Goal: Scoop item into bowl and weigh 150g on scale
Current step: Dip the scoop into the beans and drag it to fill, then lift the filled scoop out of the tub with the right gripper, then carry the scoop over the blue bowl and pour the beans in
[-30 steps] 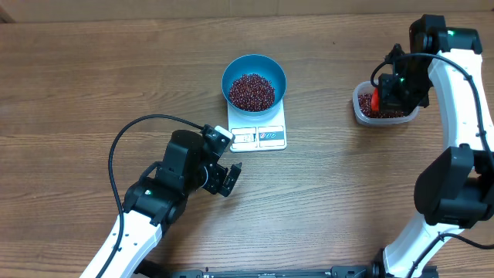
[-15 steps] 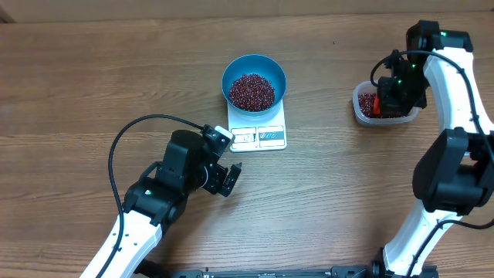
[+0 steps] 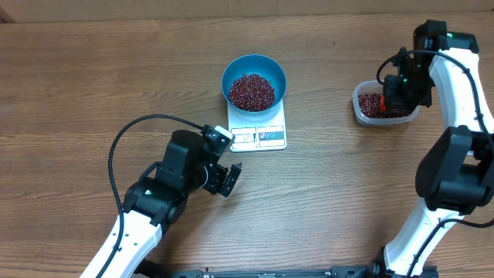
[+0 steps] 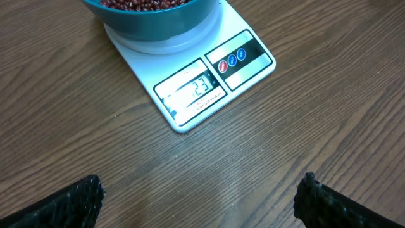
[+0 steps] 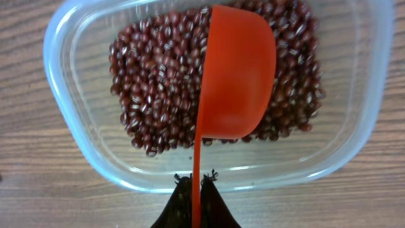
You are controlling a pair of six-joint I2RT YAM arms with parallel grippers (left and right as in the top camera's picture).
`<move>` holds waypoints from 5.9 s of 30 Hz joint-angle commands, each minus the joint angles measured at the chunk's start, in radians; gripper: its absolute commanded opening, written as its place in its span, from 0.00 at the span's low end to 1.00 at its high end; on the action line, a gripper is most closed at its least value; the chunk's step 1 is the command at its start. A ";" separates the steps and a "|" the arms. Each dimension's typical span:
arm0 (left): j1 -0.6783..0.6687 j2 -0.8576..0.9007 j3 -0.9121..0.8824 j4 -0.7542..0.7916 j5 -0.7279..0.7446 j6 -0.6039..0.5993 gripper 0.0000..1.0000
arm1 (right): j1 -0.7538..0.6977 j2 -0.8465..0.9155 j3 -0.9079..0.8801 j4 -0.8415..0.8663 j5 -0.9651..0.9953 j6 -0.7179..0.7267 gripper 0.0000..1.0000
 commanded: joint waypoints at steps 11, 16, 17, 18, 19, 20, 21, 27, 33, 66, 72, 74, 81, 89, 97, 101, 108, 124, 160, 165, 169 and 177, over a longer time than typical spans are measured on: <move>0.003 0.004 -0.003 0.001 -0.006 -0.009 0.99 | -0.003 0.000 0.022 0.064 0.001 0.012 0.04; 0.003 0.004 -0.003 0.001 -0.006 -0.009 1.00 | -0.003 0.000 0.022 0.077 0.003 0.024 0.08; 0.003 0.004 -0.003 0.001 -0.006 -0.009 0.99 | -0.003 0.000 0.022 0.081 0.004 0.030 0.08; 0.003 0.004 -0.003 0.001 -0.006 -0.009 0.99 | -0.003 0.000 0.022 0.085 0.004 0.031 0.08; 0.003 0.004 -0.003 0.001 -0.006 -0.009 1.00 | -0.003 0.000 0.022 0.088 0.004 0.031 0.08; 0.004 0.004 -0.003 0.001 -0.006 -0.009 0.99 | -0.003 0.000 0.022 0.092 0.004 0.035 0.08; 0.003 0.004 -0.003 0.001 -0.006 -0.009 1.00 | -0.003 0.000 0.022 0.095 0.005 0.043 0.08; 0.003 0.004 -0.003 0.001 -0.006 -0.009 1.00 | -0.003 0.000 0.022 0.115 0.010 0.084 0.08; 0.003 0.004 -0.003 0.001 -0.006 -0.009 0.99 | -0.003 0.000 0.022 0.114 0.029 0.112 0.04; 0.003 0.004 -0.003 0.001 -0.006 -0.009 0.99 | 0.004 -0.003 0.001 0.042 0.232 -0.115 0.04; 0.003 0.004 -0.003 0.001 -0.006 -0.009 1.00 | 0.032 -0.003 -0.017 0.053 0.198 -0.133 0.04; 0.004 0.004 -0.003 0.001 -0.006 -0.010 1.00 | 0.040 -0.003 -0.017 0.051 0.171 -0.146 0.04; 0.003 0.004 -0.003 0.001 -0.006 -0.009 1.00 | 0.043 -0.003 -0.018 0.027 0.024 -0.203 0.04; 0.003 0.004 -0.003 0.001 -0.006 -0.009 0.99 | 0.043 -0.003 -0.023 0.007 -0.043 -0.245 0.04; 0.003 0.004 -0.003 0.001 -0.006 -0.009 1.00 | 0.050 -0.003 -0.118 0.058 -0.071 -0.251 0.04; 0.003 0.004 -0.003 0.001 -0.006 -0.009 1.00 | 0.053 -0.003 -0.132 0.069 -0.133 -0.252 0.04; 0.003 0.004 -0.003 0.001 -0.006 -0.009 0.99 | 0.044 -0.003 -0.132 0.080 -0.254 -0.252 0.04; 0.003 0.004 -0.003 0.001 -0.006 -0.009 1.00 | -0.130 -0.003 -0.132 0.073 -0.589 -0.253 0.04; 0.003 0.004 -0.003 0.001 -0.006 -0.009 1.00 | -0.336 -0.003 -0.132 -0.153 -1.006 -0.548 0.04; 0.004 0.004 -0.003 0.001 -0.006 -0.009 1.00 | -0.304 -0.003 -0.127 -0.219 -1.083 -0.634 0.04; 0.003 0.004 -0.003 0.001 -0.006 -0.009 0.99 | -0.262 -0.011 -0.124 -0.228 -1.096 -0.638 0.04; 0.003 0.004 -0.003 0.001 -0.006 -0.009 0.99 | -0.124 -0.026 -0.103 -0.227 -1.169 -0.637 0.04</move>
